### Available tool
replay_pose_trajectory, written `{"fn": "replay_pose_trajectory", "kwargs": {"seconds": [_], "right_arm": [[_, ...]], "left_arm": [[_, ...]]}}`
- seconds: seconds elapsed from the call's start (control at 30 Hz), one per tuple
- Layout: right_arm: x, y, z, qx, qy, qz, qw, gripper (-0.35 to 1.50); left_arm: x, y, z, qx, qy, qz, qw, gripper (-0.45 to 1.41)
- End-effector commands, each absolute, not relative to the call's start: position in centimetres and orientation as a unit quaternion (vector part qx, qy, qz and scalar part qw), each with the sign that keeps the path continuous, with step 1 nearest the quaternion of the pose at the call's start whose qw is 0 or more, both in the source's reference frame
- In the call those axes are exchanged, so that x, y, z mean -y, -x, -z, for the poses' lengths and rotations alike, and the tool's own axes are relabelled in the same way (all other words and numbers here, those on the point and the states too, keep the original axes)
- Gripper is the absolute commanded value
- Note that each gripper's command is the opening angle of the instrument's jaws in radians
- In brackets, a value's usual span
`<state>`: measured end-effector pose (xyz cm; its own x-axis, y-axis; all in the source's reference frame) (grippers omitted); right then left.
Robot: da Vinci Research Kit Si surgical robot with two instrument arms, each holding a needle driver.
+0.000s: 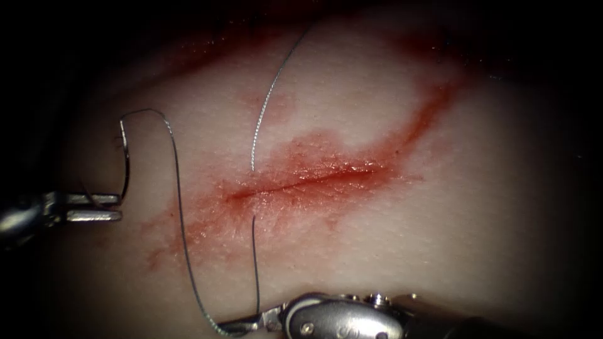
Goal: Wound Closure
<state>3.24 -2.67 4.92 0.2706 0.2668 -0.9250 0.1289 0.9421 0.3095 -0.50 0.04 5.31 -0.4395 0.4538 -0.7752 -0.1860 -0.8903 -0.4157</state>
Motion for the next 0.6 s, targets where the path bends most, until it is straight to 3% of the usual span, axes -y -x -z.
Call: {"fn": "replay_pose_trajectory", "kwargs": {"seconds": [0.03,0.33,0.6], "right_arm": [[2.5,-3.24,-5.1,-0.601,-0.154,-0.046,0.783,1.11],[2.2,-3.09,-5.5,-0.591,-0.118,-0.052,0.797,1.09],[2.1,-3.3,-6.1,-0.569,-0.096,-0.048,0.815,1.08]], "left_arm": [[0.0,0.53,-5.4,0.131,0.487,-0.841,0.193,-0.45],[-0.1,0.3,-5.5,0.101,0.451,-0.861,0.211,-0.45],[-0.1,0.32,-5.6,0.091,0.432,-0.871,0.216,-0.45]]}}
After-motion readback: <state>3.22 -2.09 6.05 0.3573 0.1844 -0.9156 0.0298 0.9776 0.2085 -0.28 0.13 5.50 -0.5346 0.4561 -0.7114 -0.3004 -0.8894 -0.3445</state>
